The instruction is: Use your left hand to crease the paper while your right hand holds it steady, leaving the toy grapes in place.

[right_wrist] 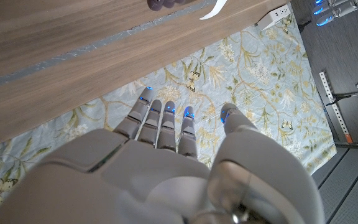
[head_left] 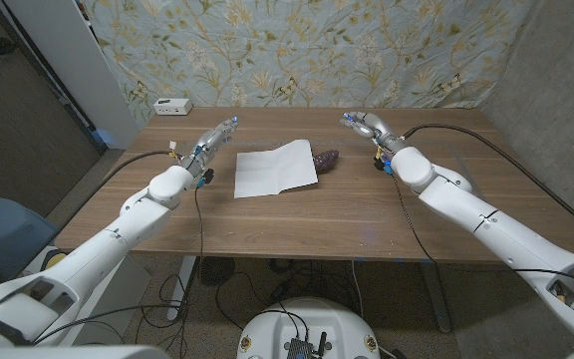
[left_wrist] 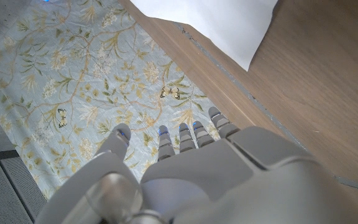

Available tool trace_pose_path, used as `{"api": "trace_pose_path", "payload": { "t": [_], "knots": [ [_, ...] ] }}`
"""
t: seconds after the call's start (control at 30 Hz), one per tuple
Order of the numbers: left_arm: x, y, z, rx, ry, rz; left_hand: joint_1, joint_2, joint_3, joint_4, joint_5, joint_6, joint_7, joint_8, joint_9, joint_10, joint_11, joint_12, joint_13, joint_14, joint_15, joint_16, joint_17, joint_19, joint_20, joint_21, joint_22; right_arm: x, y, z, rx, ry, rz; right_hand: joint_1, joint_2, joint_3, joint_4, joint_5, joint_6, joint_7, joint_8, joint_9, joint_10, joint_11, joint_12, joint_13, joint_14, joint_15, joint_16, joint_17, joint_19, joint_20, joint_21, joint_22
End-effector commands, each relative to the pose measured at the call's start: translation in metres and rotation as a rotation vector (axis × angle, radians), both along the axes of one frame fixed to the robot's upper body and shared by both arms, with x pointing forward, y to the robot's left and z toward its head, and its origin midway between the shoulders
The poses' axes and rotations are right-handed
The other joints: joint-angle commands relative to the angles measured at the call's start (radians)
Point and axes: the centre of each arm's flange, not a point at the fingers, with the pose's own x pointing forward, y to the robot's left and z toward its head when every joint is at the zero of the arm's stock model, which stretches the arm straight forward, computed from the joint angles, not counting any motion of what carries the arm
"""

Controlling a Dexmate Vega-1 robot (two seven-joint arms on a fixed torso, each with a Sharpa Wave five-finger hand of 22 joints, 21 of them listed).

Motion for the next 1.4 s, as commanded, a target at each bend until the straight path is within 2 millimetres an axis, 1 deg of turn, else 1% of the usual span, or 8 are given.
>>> {"api": "trace_pose_path", "payload": {
  "t": [0.03, 0.57, 0.7, 0.9, 1.23, 1.27, 1.33, 1.4],
  "knots": [
    [-0.008, 0.002, -0.009, 0.004, 0.004, 0.014, -0.003, 0.007, 0.005, 0.001, 0.003, 0.014, -0.001, 0.007, 0.002, 0.009, 0.000, 0.003, 0.005, 0.002, -0.003, 0.001, 0.002, 0.006, -0.001, 0.008, 0.002, -0.010, 0.020, 0.013, -0.140, -0.021, -0.029, 0.012, 0.001, 0.012, 0.000, 0.006, 0.009, -0.003, 0.001, 0.004, 0.007, -0.006, 0.003, 0.002, 0.005, -0.009, 0.005, 0.003, 0.005, -0.001, -0.003, 0.003],
    [-0.020, 0.009, -0.019, -0.060, 0.033, 0.002, -0.010, 0.003, 0.002, 0.006, 0.002, 0.019, 0.002, 0.000, 0.002, 0.009, 0.003, -0.002, 0.005, -0.007, 0.000, -0.004, 0.003, 0.002, -0.002, 0.005, 0.003, -0.016, 0.041, 0.008, -0.275, -0.006, -0.063, 0.024, -0.001, 0.023, -0.006, 0.006, 0.012, -0.009, -0.001, 0.004, 0.000, -0.018, -0.004, 0.002, -0.005, -0.022, 0.000, 0.003, 0.002, -0.009, -0.012, 0.003],
    [-0.023, 0.009, -0.022, -0.074, 0.036, 0.002, -0.015, 0.001, 0.000, 0.009, 0.002, 0.020, 0.003, -0.003, 0.002, 0.007, 0.004, -0.004, 0.006, -0.011, 0.004, -0.005, 0.004, -0.002, 0.007, 0.003, 0.003, -0.018, 0.044, 0.003, -0.286, -0.001, -0.050, 0.026, -0.001, 0.026, -0.007, 0.006, 0.015, -0.010, 0.000, 0.005, 0.000, -0.021, -0.005, 0.003, -0.006, -0.024, 0.000, 0.003, 0.000, -0.009, -0.014, 0.003],
    [-0.030, 0.008, -0.025, -0.075, 0.045, 0.009, -0.020, 0.000, -0.002, 0.013, 0.002, 0.020, 0.003, -0.006, 0.002, 0.008, 0.004, -0.005, 0.006, -0.012, 0.005, -0.005, 0.005, -0.003, 0.010, 0.003, 0.003, -0.020, 0.052, 0.001, -0.351, -0.003, -0.079, 0.028, -0.001, 0.028, -0.007, 0.006, 0.018, -0.010, 0.000, 0.005, 0.004, -0.021, -0.005, 0.003, -0.007, -0.029, 0.000, 0.003, -0.001, -0.009, -0.017, 0.003],
    [-0.038, 0.009, -0.028, -0.065, 0.083, 0.027, -0.035, -0.004, -0.009, 0.025, 0.003, 0.017, 0.003, -0.012, 0.002, 0.004, 0.003, -0.009, 0.006, -0.016, 0.006, -0.004, 0.007, -0.003, 0.010, 0.002, 0.004, -0.024, 0.063, -0.001, -0.440, -0.006, -0.114, 0.045, -0.003, 0.040, -0.020, 0.007, 0.038, -0.014, 0.006, 0.005, 0.009, -0.030, -0.006, 0.003, -0.010, -0.041, -0.003, -0.001, 0.000, -0.009, -0.023, 0.003],
    [-0.038, 0.009, -0.028, -0.065, 0.083, 0.027, -0.036, -0.004, -0.010, 0.026, 0.003, 0.017, 0.003, -0.012, 0.002, 0.004, 0.002, -0.009, 0.006, -0.016, 0.006, -0.004, 0.007, -0.003, 0.009, 0.002, 0.004, -0.024, 0.063, -0.001, -0.440, -0.005, -0.115, 0.048, -0.003, 0.042, -0.022, 0.007, 0.041, -0.014, 0.006, 0.006, 0.010, -0.032, -0.006, 0.003, -0.009, -0.043, -0.004, -0.002, 0.001, -0.008, -0.024, 0.003],
    [-0.039, 0.008, -0.030, -0.066, 0.089, 0.023, -0.039, -0.005, -0.011, 0.027, 0.003, 0.015, 0.002, -0.014, 0.002, 0.003, 0.003, -0.009, 0.006, -0.017, 0.006, -0.004, 0.007, -0.003, 0.009, 0.002, 0.004, -0.024, 0.066, -0.004, -0.463, 0.005, -0.113, 0.057, -0.004, 0.047, -0.028, 0.007, 0.049, -0.017, 0.007, 0.006, 0.011, -0.043, -0.007, 0.003, -0.008, -0.066, -0.005, -0.004, 0.001, -0.010, -0.027, 0.003],
    [-0.039, 0.008, -0.032, -0.067, 0.090, 0.024, -0.041, -0.006, -0.012, 0.030, 0.004, 0.014, 0.004, -0.014, 0.002, 0.002, 0.003, -0.010, 0.006, -0.017, 0.007, -0.004, 0.007, -0.002, 0.009, 0.002, 0.004, -0.023, 0.067, -0.004, -0.475, 0.008, -0.113, 0.061, -0.004, 0.049, -0.031, 0.007, 0.055, -0.017, 0.008, 0.006, 0.011, -0.052, -0.008, 0.003, -0.009, -0.069, -0.006, -0.005, 0.003, -0.011, -0.028, 0.003]
  ]
}}
